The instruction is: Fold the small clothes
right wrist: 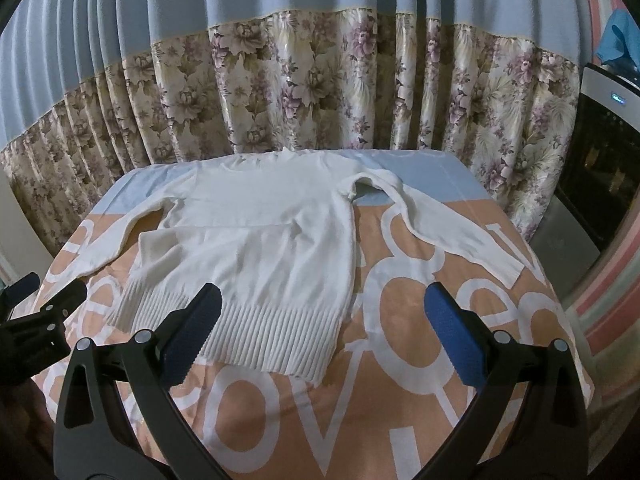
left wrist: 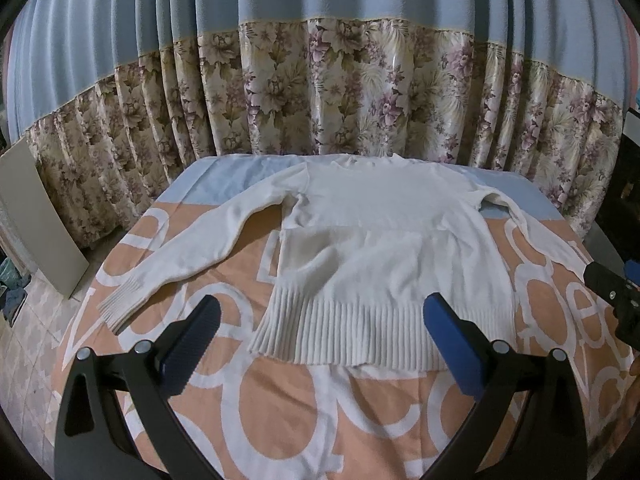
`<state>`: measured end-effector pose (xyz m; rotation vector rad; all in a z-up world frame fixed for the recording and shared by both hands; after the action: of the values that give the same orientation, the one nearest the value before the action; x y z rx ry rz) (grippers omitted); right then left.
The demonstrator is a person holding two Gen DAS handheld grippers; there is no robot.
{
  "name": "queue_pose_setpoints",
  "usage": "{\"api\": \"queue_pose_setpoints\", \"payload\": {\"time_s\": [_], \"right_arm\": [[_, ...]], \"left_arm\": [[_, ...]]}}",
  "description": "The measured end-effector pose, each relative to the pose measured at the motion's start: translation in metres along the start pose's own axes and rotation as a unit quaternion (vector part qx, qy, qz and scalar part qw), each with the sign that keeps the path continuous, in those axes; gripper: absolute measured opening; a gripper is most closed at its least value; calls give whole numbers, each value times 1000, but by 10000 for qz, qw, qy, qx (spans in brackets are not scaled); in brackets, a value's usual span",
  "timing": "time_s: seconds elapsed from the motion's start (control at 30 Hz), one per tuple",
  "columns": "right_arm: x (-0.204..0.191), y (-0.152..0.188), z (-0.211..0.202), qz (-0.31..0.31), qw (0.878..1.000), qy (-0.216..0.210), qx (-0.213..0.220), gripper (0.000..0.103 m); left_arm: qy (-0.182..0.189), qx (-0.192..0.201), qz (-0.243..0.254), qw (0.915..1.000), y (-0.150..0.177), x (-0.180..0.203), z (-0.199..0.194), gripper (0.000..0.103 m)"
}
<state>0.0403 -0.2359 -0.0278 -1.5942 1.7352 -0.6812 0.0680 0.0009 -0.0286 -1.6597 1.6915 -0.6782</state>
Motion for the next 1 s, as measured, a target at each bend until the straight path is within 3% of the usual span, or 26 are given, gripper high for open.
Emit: {"api": "queue_pose_setpoints", "payload": {"time_s": [0.47,1.0], "right_arm": [[36,4,27,46,9996,259,-132,100],[70,13,28,102,9988,459,-118,100]], "left_arm": [[-8,-22,16,10000,-9,8,26,101],[41,-163,-70,9998,6,2,37,101]]}}
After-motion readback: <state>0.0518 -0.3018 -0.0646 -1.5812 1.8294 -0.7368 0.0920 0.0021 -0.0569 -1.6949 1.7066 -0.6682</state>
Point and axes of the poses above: each gripper's, at about its wrist camera, not at the fingertips, and z roughly the way its jaws point, x to its right, y to its underside, the point moved 8 cm from there along z, roughly the way its jaws point, and after that the axes turned 7 degrees about -y, right-handed, at the moved point
